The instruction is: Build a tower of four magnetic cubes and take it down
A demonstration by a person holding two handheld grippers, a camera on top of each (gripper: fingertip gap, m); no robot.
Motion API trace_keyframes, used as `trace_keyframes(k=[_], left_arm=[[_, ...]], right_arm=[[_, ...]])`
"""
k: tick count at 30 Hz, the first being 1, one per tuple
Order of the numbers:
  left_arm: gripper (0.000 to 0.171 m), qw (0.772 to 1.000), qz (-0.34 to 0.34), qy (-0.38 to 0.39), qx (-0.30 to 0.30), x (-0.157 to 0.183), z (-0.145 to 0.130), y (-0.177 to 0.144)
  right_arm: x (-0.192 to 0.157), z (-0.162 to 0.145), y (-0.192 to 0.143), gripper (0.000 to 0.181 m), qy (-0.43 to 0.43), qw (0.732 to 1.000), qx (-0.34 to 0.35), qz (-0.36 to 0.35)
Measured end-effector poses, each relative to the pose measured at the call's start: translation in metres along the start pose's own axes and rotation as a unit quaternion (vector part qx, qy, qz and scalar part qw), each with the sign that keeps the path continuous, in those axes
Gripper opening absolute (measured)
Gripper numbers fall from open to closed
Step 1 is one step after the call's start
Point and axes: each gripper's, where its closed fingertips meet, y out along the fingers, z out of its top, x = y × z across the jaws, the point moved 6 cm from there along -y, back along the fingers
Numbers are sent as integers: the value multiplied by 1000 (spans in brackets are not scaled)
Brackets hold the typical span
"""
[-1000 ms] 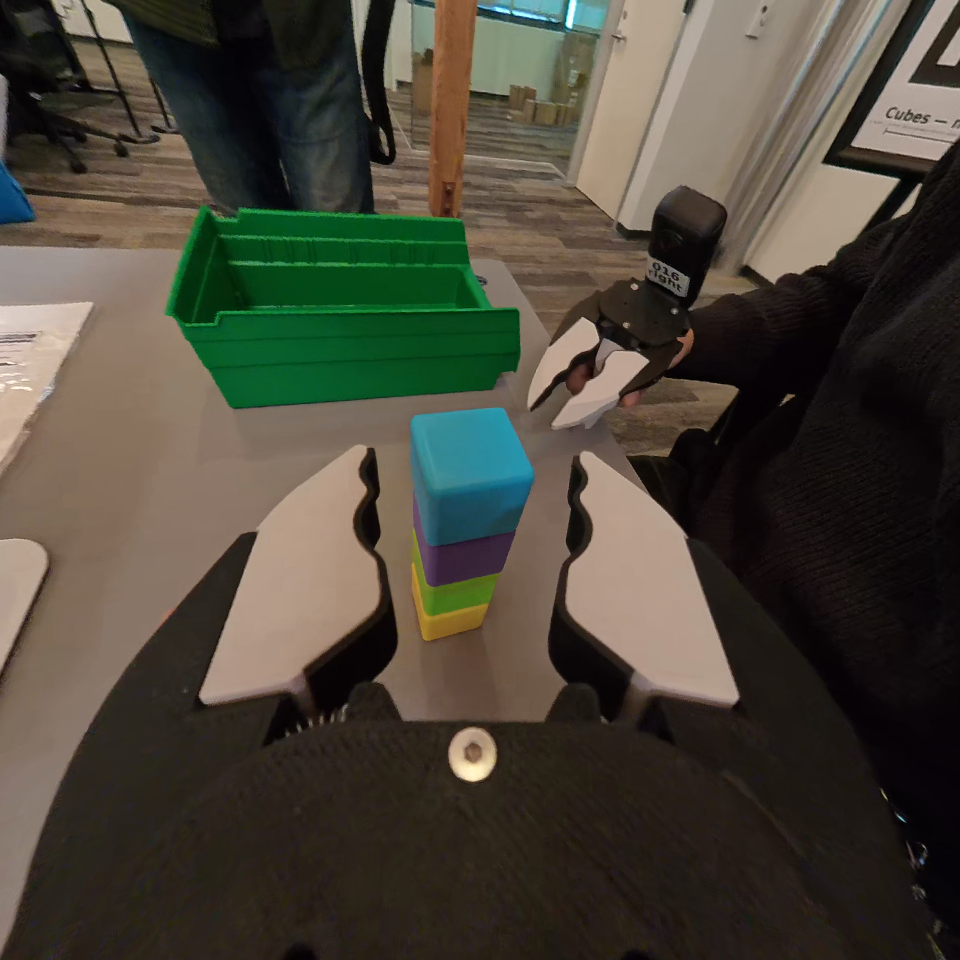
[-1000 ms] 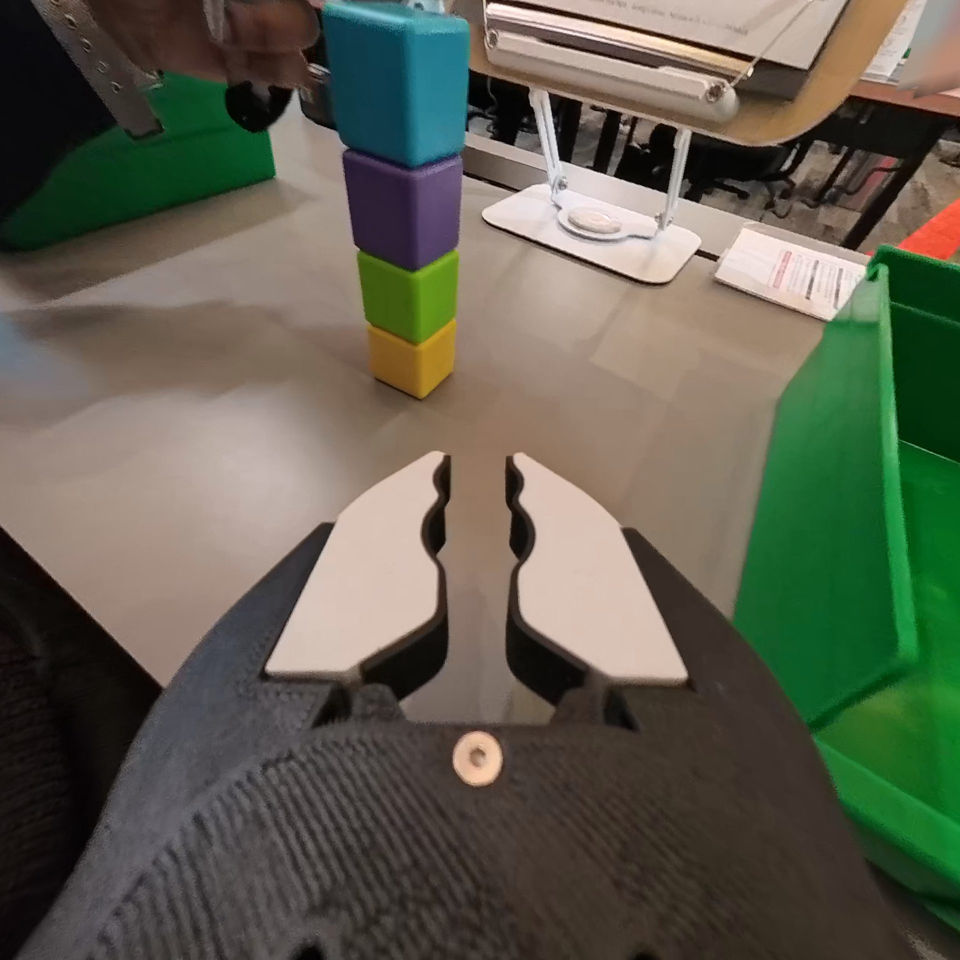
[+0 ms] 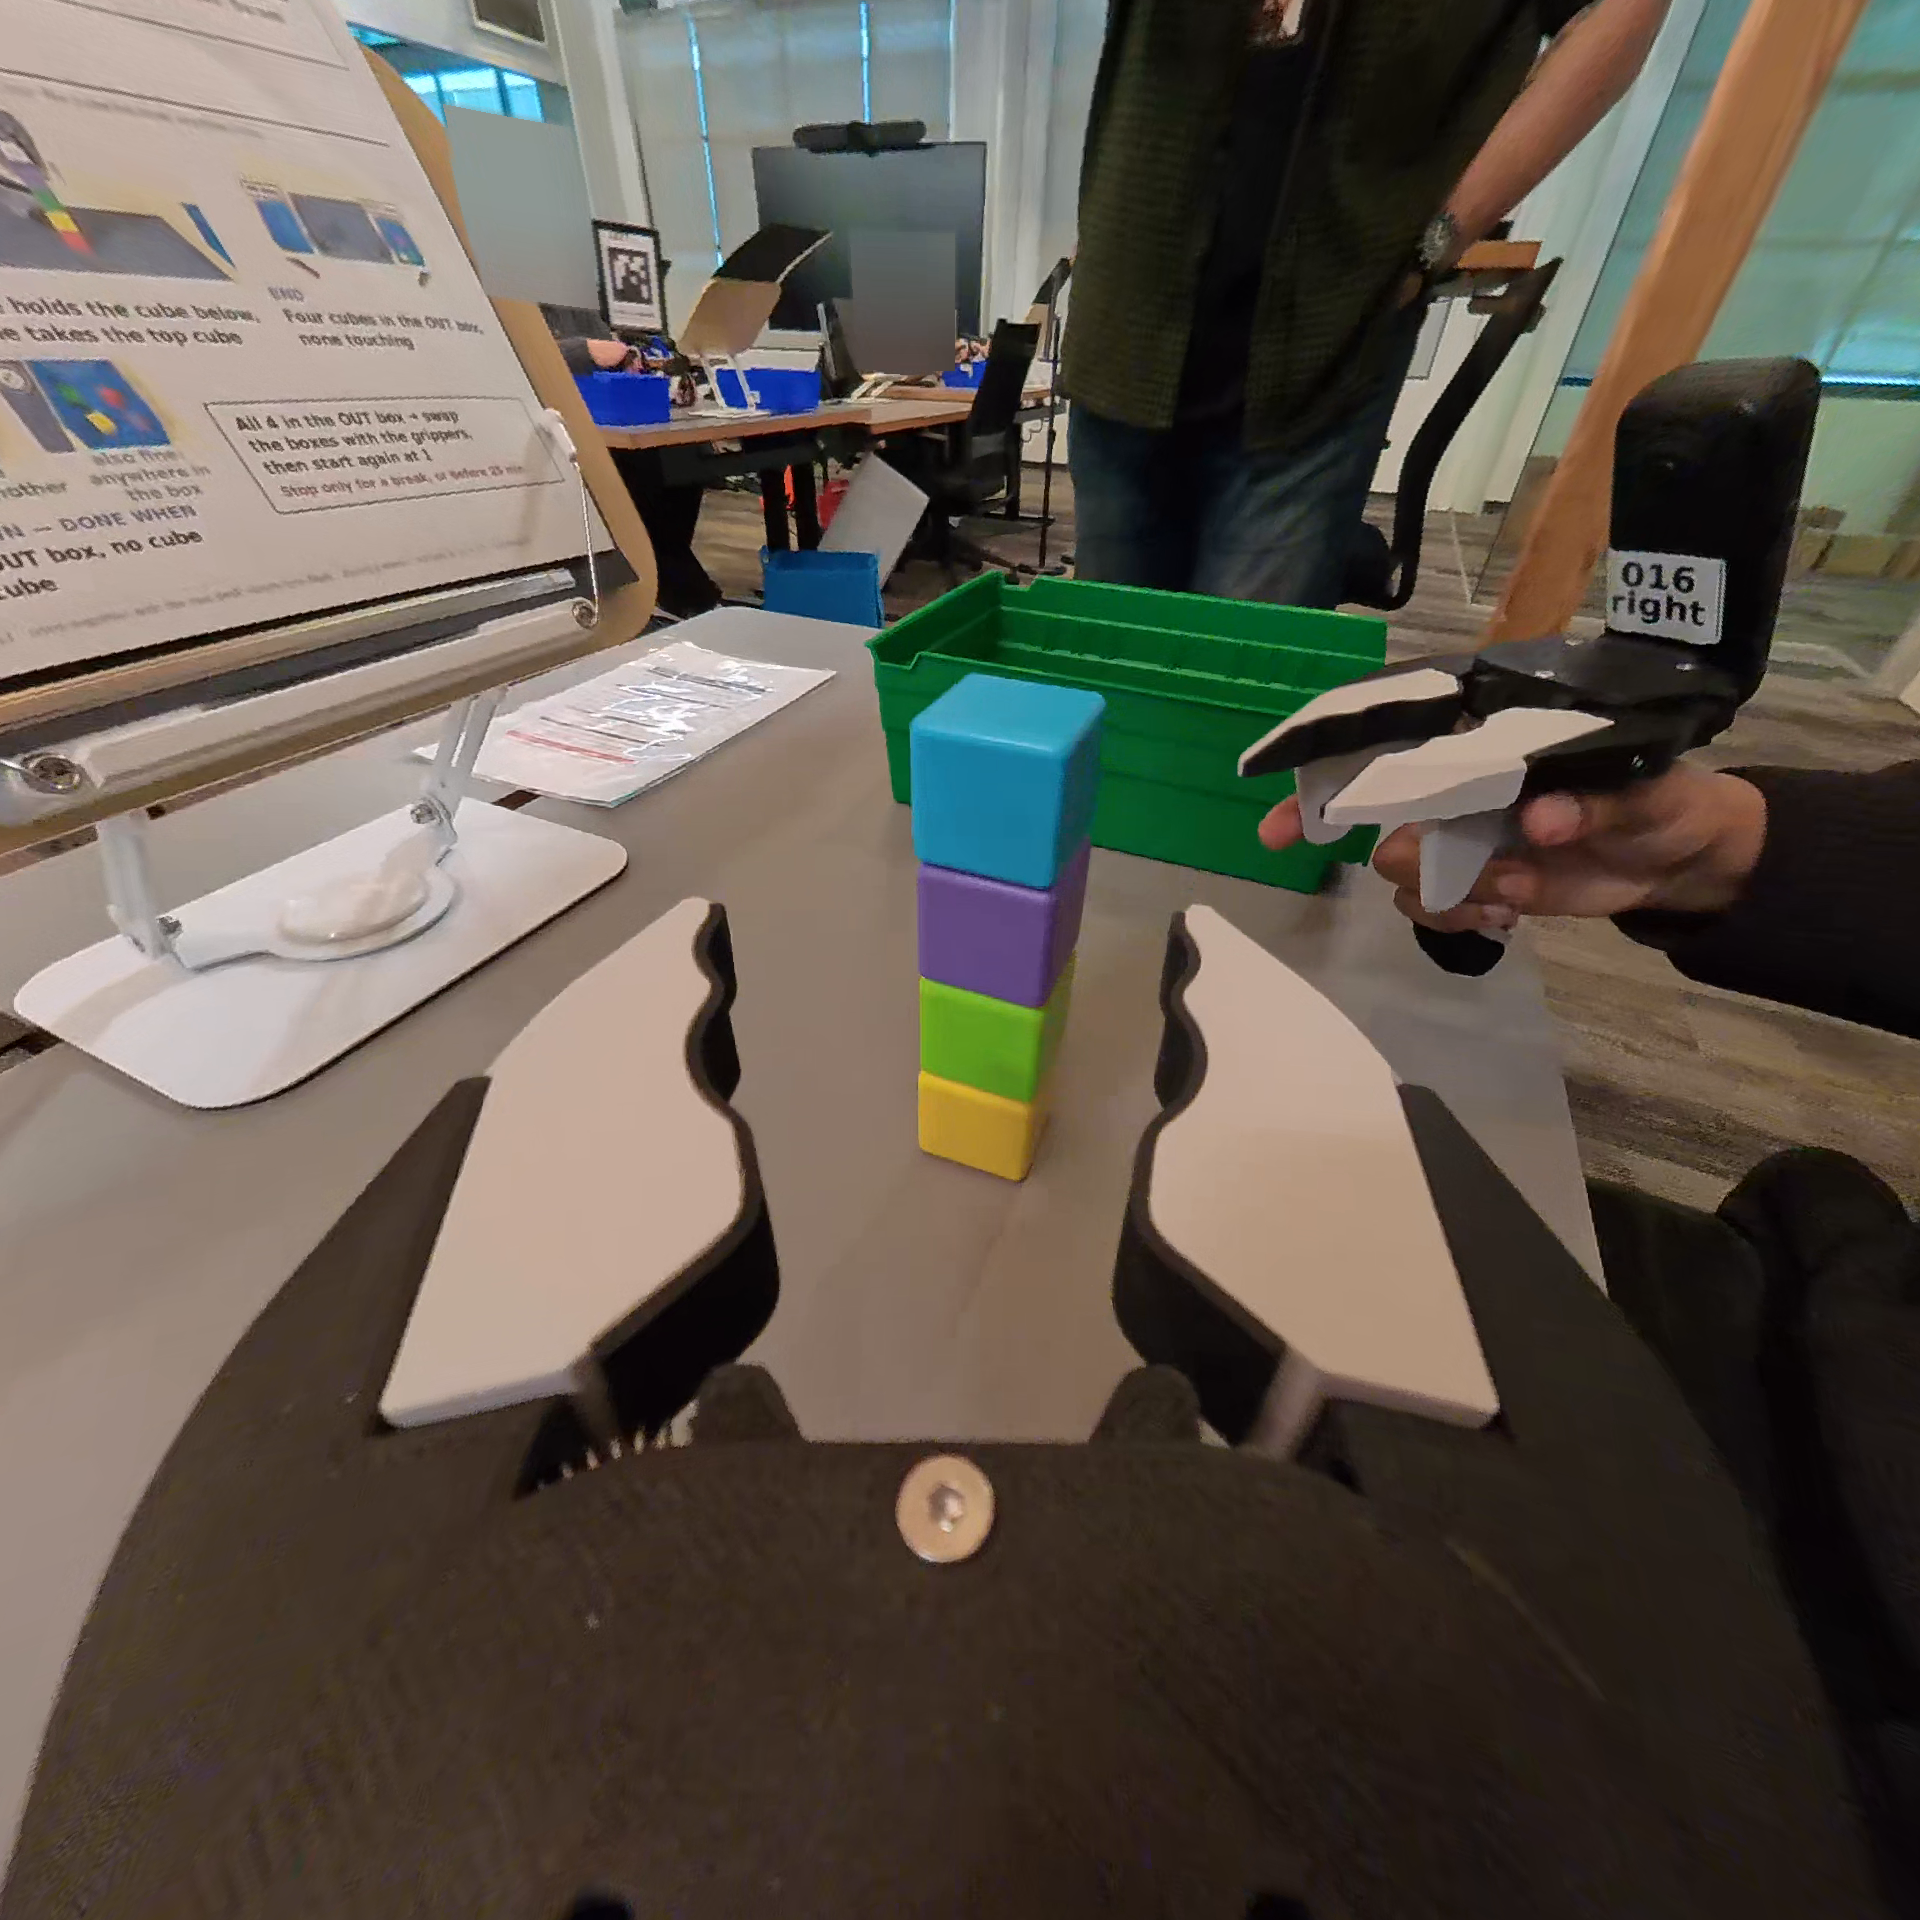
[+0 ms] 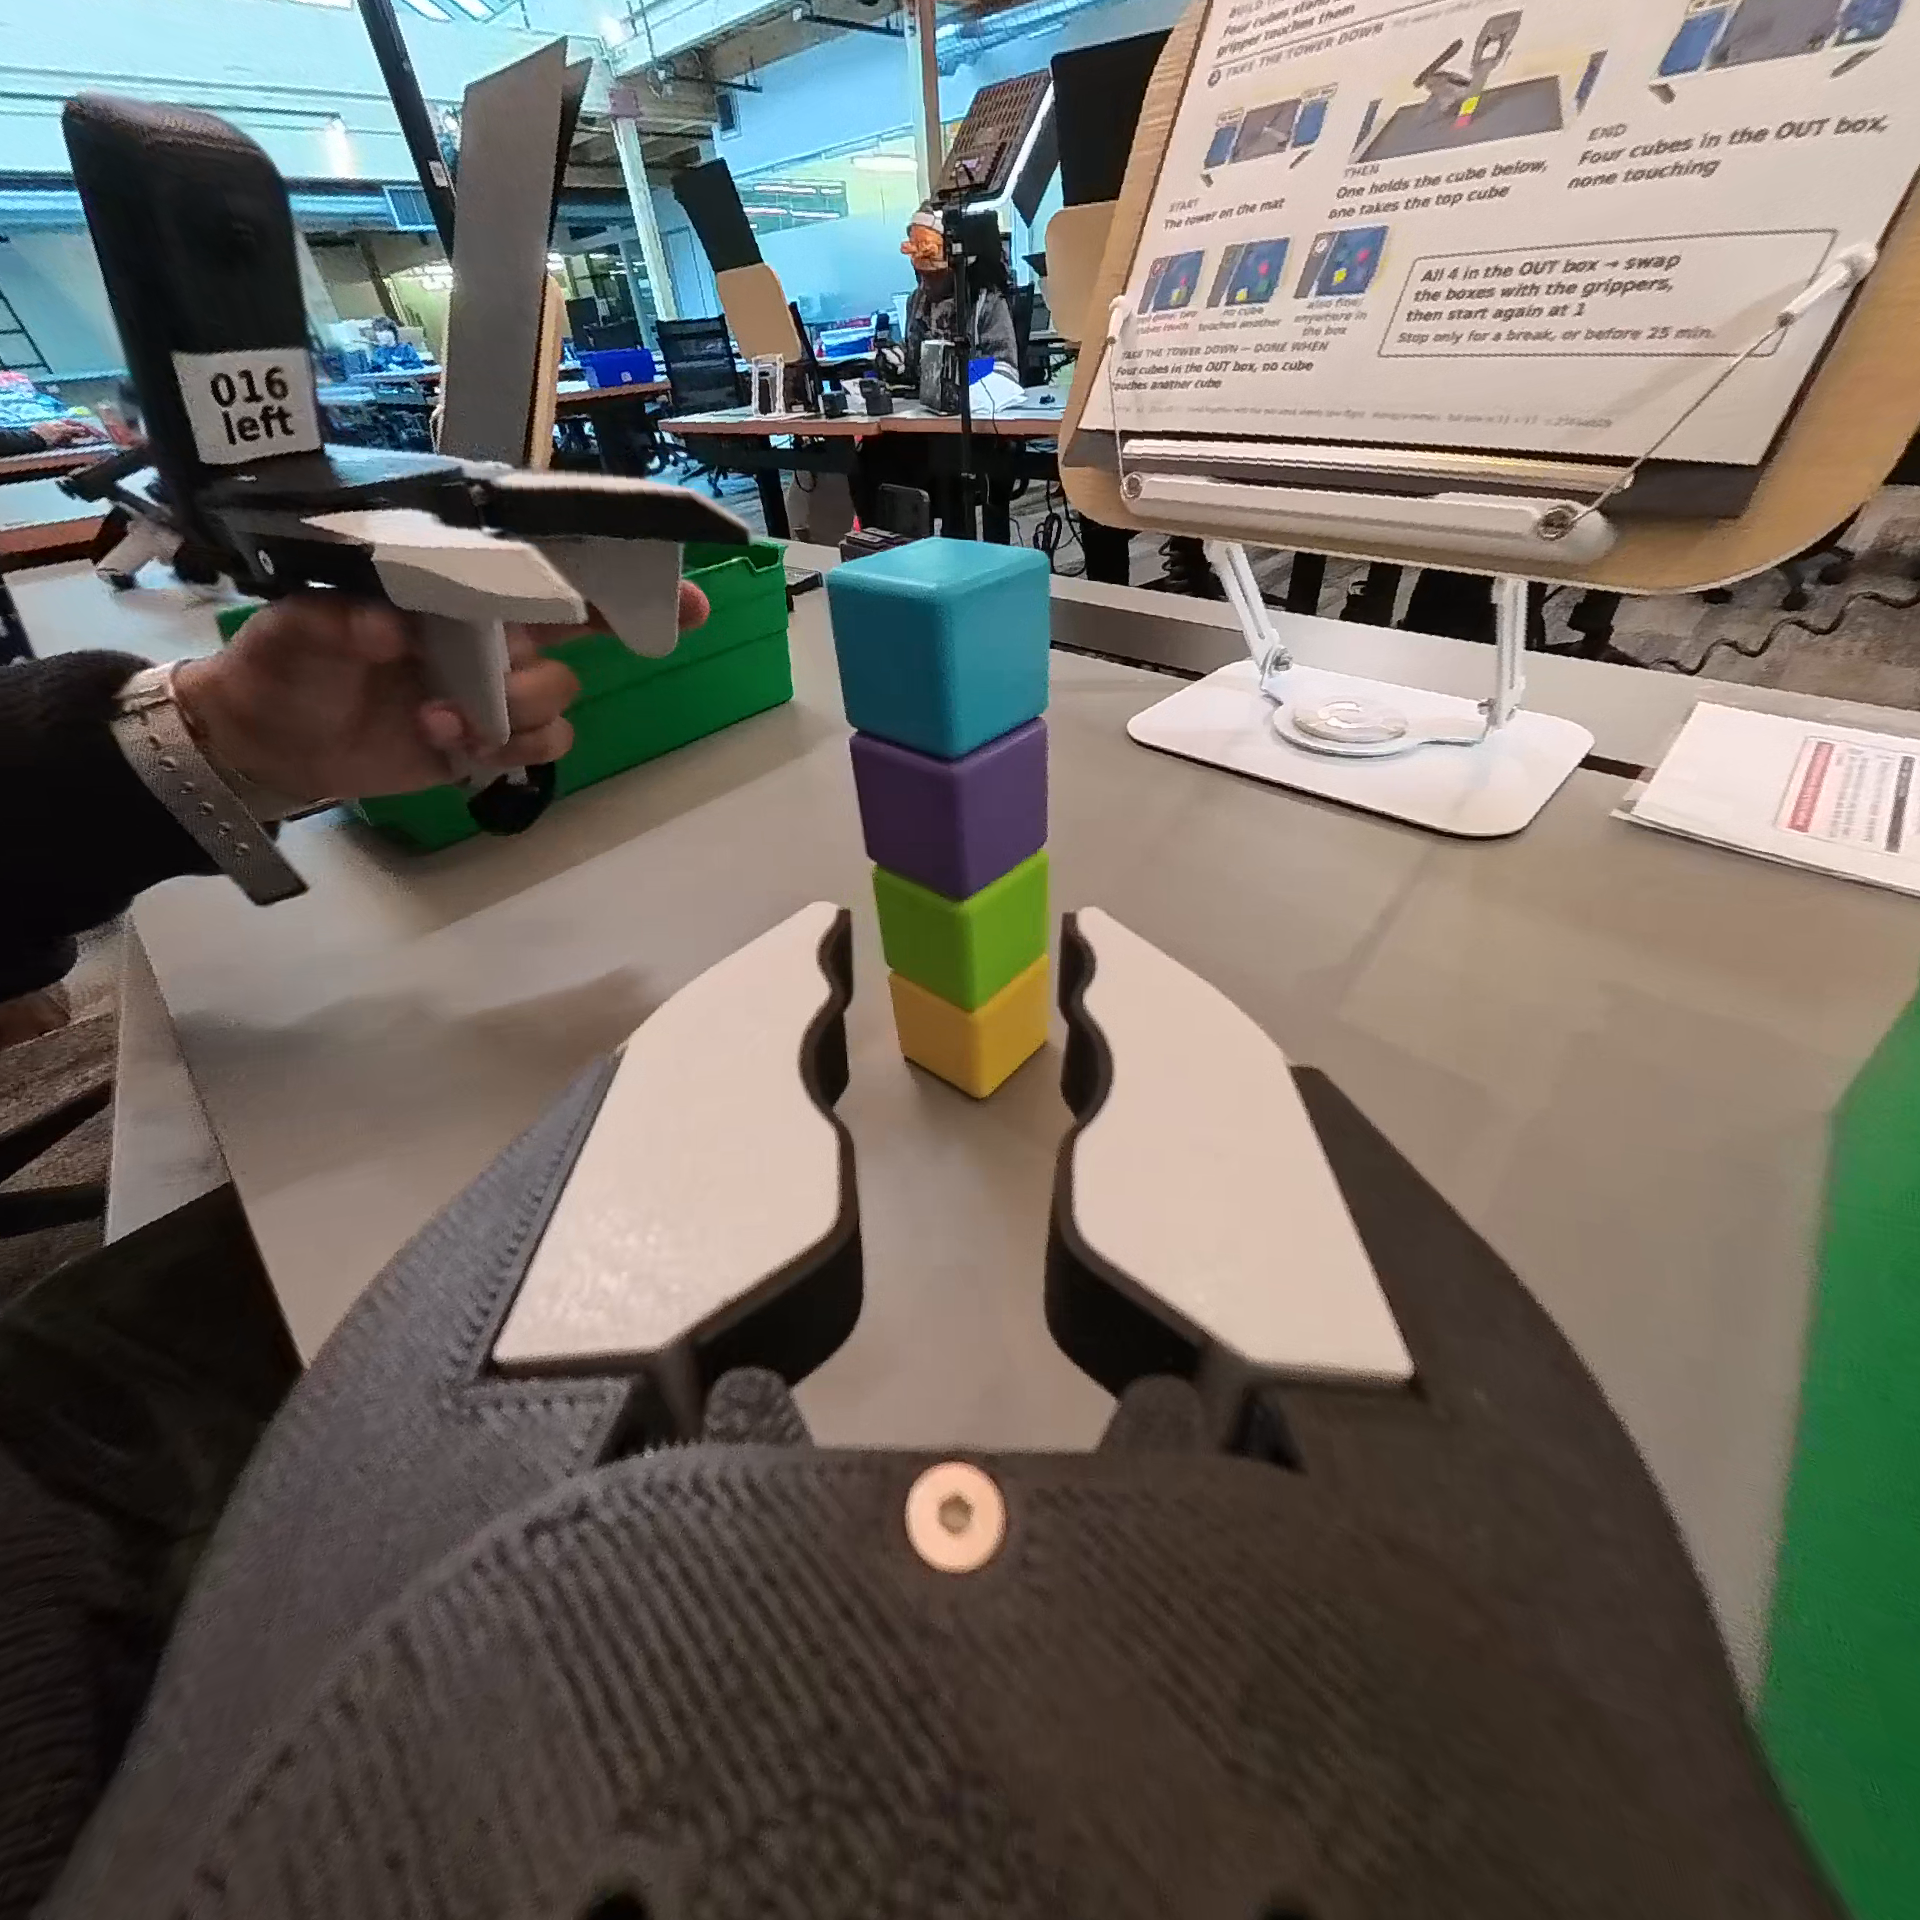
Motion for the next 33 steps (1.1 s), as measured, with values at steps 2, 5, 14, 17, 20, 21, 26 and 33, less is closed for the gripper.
trace_keyframes(k=[2,5,14,17,20,21,26,33], left_arm=[[81,1000,7,-2,0,3,-2,-2],[82,1000,10,-9,-1,5,-6,-1],[84,1000,10,-18,-16,2,-14,8],[84,1000,8,-20,-19,1,-16,10],[84,999,8,-22,-24,1,-18,12],[84,999,8,-23,-26,0,-18,12],[84,999,14,-18,-36,0,-21,15],[83,998,25,-12,-54,-1,-27,17]], right_arm=[[-1,0,0,39,2,1000,1,1],[-2,-1,-1,39,7,1000,2,0],[-2,-5,-5,39,13,1000,-3,-4],[-1,-6,-6,39,12,1000,-4,-6],[-1,-8,-7,39,11,1000,-10,-11],[0,-9,-7,39,9,1000,-14,-16],[7,-14,-8,37,-1,997,-41,-63],[19,-24,-8,39,-32,984,-97,-144]])
